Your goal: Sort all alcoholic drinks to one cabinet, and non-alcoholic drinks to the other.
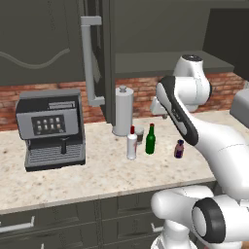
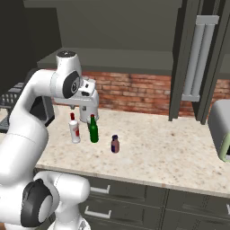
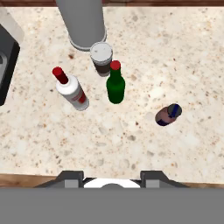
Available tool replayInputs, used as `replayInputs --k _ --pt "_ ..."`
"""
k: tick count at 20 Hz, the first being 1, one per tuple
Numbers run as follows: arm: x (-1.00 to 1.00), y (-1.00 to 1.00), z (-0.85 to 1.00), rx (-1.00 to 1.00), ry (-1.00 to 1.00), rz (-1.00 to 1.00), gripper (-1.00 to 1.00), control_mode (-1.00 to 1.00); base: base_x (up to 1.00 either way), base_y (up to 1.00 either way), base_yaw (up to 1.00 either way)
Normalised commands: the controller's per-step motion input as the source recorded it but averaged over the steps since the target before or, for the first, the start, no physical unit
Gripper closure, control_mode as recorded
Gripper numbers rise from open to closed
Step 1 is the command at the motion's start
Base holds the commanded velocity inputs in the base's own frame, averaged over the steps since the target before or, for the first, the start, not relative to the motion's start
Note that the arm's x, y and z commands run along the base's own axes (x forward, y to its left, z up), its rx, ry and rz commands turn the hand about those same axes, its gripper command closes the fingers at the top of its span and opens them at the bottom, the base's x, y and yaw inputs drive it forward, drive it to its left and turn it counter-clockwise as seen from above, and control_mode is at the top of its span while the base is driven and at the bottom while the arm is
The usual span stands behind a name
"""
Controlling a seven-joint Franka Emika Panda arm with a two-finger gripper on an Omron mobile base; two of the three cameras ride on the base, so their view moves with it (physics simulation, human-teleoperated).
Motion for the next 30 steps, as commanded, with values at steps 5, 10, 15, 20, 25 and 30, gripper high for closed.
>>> replayInputs --k 5,10,15,20,25,30 --pt "-0.1 0.0 -0.07 0.0 -0.01 0.0 -1.0 -1.0 0.0 0.0 0.0" --pt "-0.1 0.01 -0.18 -0.01 -0.01 0.01 -1.0 -1.0 0.0 0.0 0.0" --pt "-0.03 0.0 -0.19 -0.01 0.0 0.0 -1.0 -1.0 0.0 0.0 0.0" --pt "0.0 0.0 -0.24 0.0 0.0 0.0 -1.0 -1.0 0.0 0.0 0.0" --pt "0.01 0.0 -0.22 0.0 0.0 0.0 -1.0 -1.0 0.0 0.0 0.0" --pt "0.02 0.03 -0.2 0.0 -0.03 0.0 -1.0 -1.0 0.0 0.0 0.0"
